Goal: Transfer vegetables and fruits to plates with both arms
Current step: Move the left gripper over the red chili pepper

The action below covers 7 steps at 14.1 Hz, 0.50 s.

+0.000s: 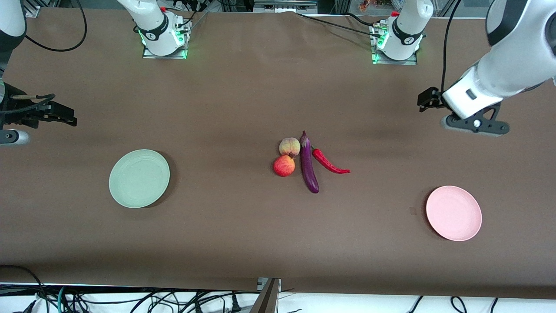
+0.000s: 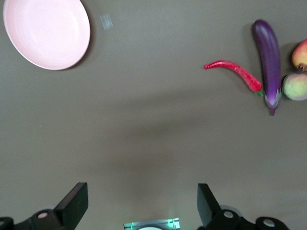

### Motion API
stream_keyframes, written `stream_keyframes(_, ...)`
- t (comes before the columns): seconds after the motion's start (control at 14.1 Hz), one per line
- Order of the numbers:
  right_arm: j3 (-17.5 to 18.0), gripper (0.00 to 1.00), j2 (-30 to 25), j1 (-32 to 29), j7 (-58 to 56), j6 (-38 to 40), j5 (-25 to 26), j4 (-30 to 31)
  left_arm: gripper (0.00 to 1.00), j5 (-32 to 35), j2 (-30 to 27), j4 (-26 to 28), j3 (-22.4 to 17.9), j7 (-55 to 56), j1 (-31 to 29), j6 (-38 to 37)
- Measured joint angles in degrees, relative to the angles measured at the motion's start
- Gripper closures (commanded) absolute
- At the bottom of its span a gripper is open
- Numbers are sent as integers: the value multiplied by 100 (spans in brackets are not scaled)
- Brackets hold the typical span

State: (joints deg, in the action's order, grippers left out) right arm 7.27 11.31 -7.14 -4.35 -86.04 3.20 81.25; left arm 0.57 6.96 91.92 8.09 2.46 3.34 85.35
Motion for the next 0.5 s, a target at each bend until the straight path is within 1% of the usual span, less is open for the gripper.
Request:
stream_keyframes(0.14,0,0,0,0,0,0,-1,0,0,-191,187,-3,58,315,11,-19)
stream_keyframes(0.21,0,0,0,0,0,0,-2,0,0,-381,274,-4,77,702,32,-19)
stream_keyframes(0.36,0,0,0,0,0,0,-3,0,0,-591,495,-3,105,1778,187,91)
stream_keyframes(0.5,0,0,0,0,0,0,-3,0,0,-610,824,-1,117,2941,521,479)
